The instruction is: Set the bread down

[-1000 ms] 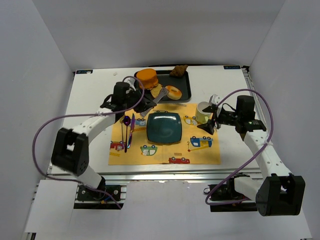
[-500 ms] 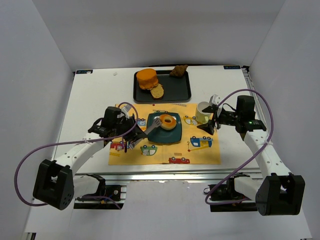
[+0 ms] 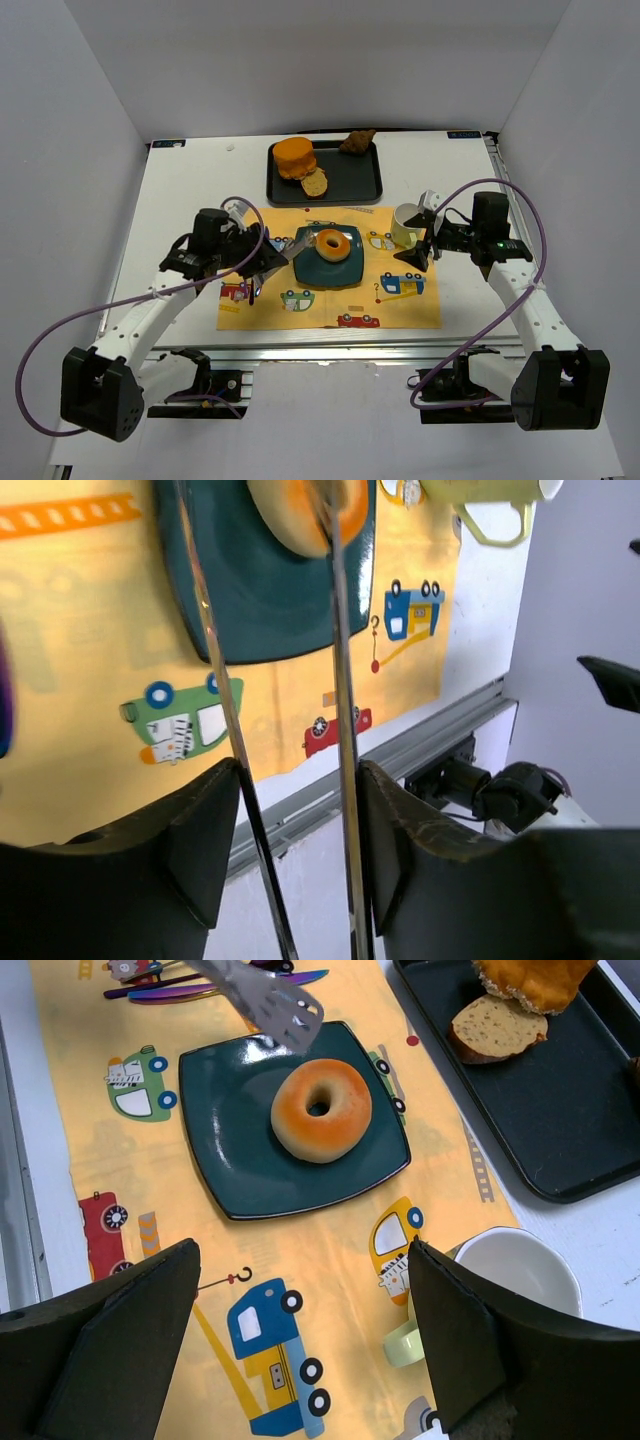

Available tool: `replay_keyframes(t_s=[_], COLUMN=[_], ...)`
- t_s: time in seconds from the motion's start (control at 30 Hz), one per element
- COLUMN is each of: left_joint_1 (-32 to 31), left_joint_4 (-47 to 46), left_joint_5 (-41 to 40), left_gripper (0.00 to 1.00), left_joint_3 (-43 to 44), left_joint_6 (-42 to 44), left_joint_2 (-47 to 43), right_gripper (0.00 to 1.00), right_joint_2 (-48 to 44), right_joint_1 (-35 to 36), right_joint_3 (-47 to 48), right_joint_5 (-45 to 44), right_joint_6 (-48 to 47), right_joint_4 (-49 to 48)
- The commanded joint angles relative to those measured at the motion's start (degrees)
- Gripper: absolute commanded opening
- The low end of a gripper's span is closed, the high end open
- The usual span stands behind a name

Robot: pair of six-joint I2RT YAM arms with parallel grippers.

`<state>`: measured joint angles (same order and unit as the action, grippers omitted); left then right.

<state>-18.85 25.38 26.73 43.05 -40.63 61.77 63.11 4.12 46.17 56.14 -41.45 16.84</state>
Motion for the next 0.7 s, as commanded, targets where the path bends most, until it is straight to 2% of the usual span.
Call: replay_keyframes(t_s=[0.0, 0.03, 0.07, 0.13, 0.17, 0.23, 0.3, 0.33, 0.47, 0.57, 0.67], left_joint_1=[4.61, 6.43, 10.59, 14.15, 14.76, 15.12, 15.48, 15.66, 16.19, 18.12, 22.9], left_joint_4=[4.81, 5.51, 6.63, 8.85, 9.79, 11.29, 9.23, 3.86, -12.08, -19.92, -23.57], left_joint_5=[-2.72, -2.57, -2.56, -4.36, -10.19, -18.71, -29.77, -31.58, -37.81, -39.12, -32.89], left_gripper=[0.55, 0.38, 0.29, 0.17, 0.15, 0.08, 0.05, 0.04, 0.02, 0.0, 0.0], left_joint_3=[4.98, 6.43, 7.26, 8.82, 10.74, 12.6, 11.36, 10.02, -0.71, -8.27, -12.12], left_joint_6=[3.42, 4.03, 5.97, 9.19, 13.28, 19.33, 22.06, 23.34, 38.43, 44.67, 45.46], left_joint_2=[-3.11, -3.39, -3.49, -3.0, -2.65, -0.65, 0.5, 0.63, 0.39, 4.43, 8.78], right_gripper=[0.89, 0.89, 0.89, 0.89, 0.89, 0.9, 0.89, 0.89, 0.89, 0.89, 0.89], right_joint_2=[0.43, 0.6, 0.94, 1.38, 1.56, 2.8, 4.41, 5.25, 7.96, 8.01, 8.53], right_joint_1=[-0.25, -0.25, -0.25, 0.24, 1.8, 5.45, 8.06, 8.81, 10.03, 10.03, 10.39], right_joint_3=[2.25, 2.34, 2.84, 2.97, 2.72, 3.01, 4.1, 4.58, 5.83, 6.28, 7.01], right_joint_5=[1.35, 1.26, 1.5, -1.22, -4.19, -16.41, -27.99, -30.81, -34.49, -34.68, -37.58], right_joint_6=[-1.08, -1.17, -0.68, 3.67, 9.78, 17.13, 20.4, 21.62, 24.46, 24.81, 26.84], right_joint_4=[1.16, 1.51, 1.69, -1.12, -3.29, -8.32, -9.74, -9.96, -11.09, -13.16, -14.64])
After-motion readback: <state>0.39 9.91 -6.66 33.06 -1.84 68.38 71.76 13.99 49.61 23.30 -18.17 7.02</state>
